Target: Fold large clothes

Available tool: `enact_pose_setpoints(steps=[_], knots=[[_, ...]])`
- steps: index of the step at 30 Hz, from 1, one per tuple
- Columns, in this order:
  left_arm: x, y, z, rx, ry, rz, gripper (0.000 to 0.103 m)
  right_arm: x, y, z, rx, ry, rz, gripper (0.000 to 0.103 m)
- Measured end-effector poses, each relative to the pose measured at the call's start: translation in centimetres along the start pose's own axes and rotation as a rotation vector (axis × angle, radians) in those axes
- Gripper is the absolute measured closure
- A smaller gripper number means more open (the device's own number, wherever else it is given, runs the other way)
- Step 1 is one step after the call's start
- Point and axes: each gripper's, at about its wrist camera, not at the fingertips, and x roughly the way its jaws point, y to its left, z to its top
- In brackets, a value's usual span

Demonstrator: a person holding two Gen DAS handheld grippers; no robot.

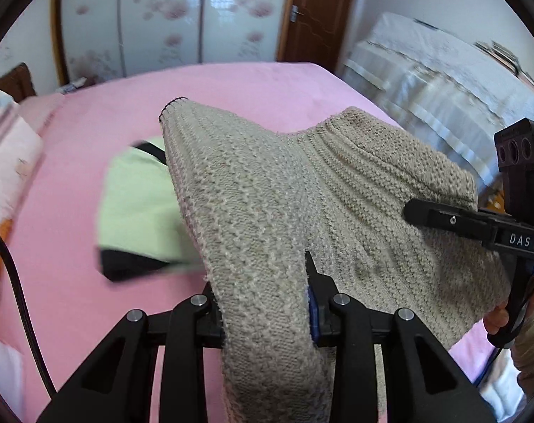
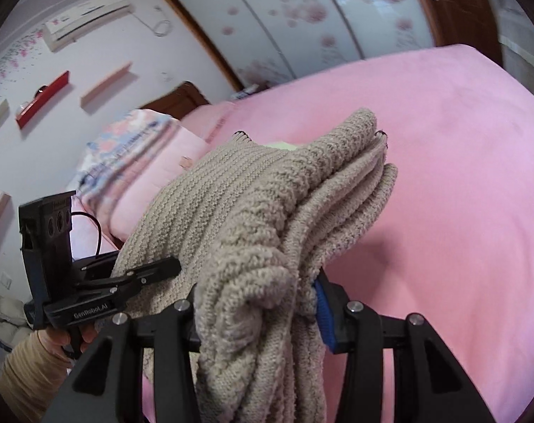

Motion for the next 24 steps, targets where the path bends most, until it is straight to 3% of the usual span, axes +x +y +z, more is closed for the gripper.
enact_pose_setpoints(steps=[6, 11, 13, 15, 17, 21, 24], knots=[[3.4, 10.4, 6.2, 0.028, -0.02, 0.09, 0.072, 11.4, 2.5, 7.1, 0.005, -0.067, 0.044, 0.058], [10.2, 17.7, 8.4, -0.031, -0.015, 0.114, 0.071, 21.5, 0.3, 9.7, 0.051, -0.098, 0.056, 0.058], [13.7, 19.6, 7.8, -0.072, 0.015, 0.13, 0.068, 24.9, -1.1, 9.3, 0.058, -0.062, 0.023, 0.058], [18.3, 21.8, 6.5, -0.144, 0.098, 0.143, 0.066, 28.7, -3.2, 7.9, 0.097, 0.014, -0.018, 0.058], [21.3, 22.9, 5.1, -0.181, 0.129, 0.159, 0.057, 31.3, -4.6, 5.7, 0.089, 0.057, -0.091, 0.056], [22.6, 24.3, 3.5, -0.21, 0.036, 0.141, 0.031, 31.6, -6.6, 3.5, 0.076, 0.029, -0.09, 0.053], [22.8, 25.8, 2.7, -0.256, 0.012, 0.118, 0.023, 31.2, -6.3, 3.4, 0.049, 0.044, -0.101, 0.048]])
